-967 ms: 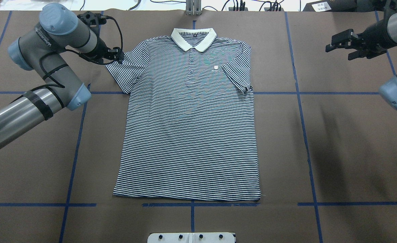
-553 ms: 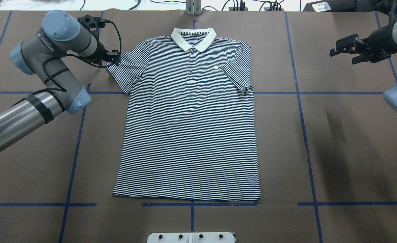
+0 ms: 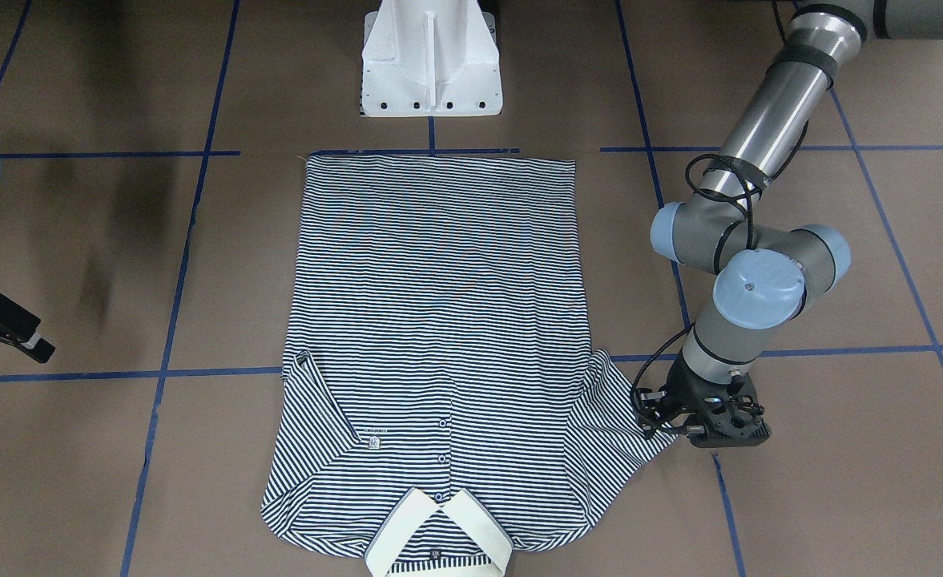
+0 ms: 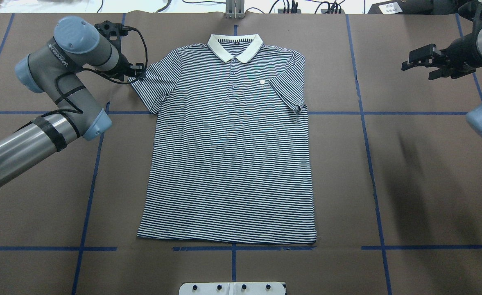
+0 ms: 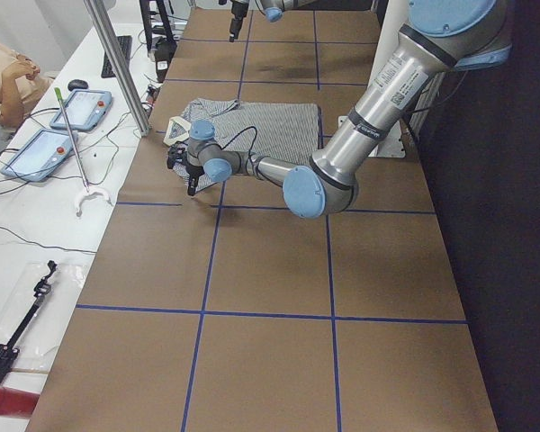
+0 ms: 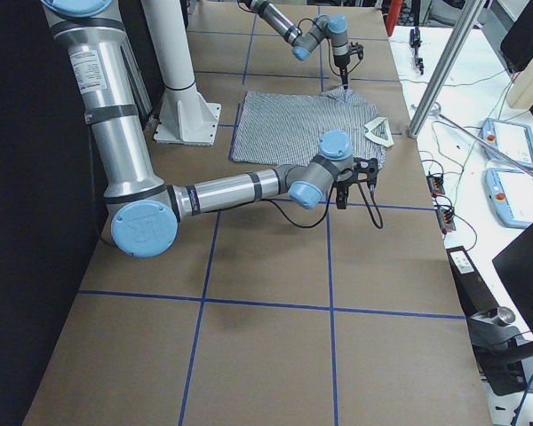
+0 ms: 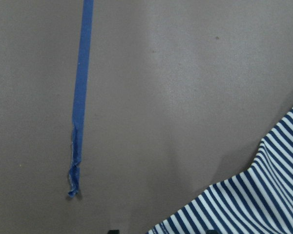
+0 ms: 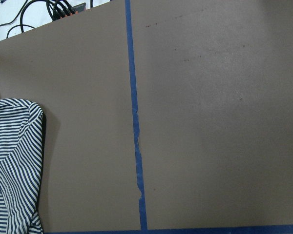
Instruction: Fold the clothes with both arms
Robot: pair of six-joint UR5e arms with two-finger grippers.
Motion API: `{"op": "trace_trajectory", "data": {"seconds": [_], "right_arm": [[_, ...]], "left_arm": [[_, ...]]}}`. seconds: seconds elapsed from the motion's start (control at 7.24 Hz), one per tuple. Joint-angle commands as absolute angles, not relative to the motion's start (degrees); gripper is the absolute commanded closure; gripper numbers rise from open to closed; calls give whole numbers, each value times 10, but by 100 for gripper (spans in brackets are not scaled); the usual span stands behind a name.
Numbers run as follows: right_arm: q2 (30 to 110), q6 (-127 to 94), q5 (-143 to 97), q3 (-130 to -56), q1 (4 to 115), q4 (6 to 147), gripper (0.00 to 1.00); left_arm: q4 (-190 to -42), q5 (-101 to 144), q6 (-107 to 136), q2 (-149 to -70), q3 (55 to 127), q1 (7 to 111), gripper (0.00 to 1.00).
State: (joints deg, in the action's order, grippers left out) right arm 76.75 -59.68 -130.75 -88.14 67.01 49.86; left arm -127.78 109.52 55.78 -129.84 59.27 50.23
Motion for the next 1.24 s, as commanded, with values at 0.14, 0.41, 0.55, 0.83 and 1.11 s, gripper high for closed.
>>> {"op": "trace_trajectory", "data": {"seconds": [0.14, 0.41, 0.55, 0.83, 1.11], "right_arm": [[773, -600, -1308, -887, 671, 498, 0], [773, -600, -1308, -887, 670, 498, 0], [773, -601, -1308, -887, 671, 498, 0], [773, -603, -1309, -889, 671, 497, 0], [773, -606, -1309, -893, 670, 498, 0]], "left_arm": [[-1278, 1095, 556, -1298, 591, 501, 40], [-1281, 1095, 555, -1298, 585, 500, 54], [-1287, 1095, 556, -1298, 582, 501, 68], [-1288, 1096, 555, -1301, 584, 502, 100], [-1279, 1100, 562, -1305, 630, 505, 100]]}}
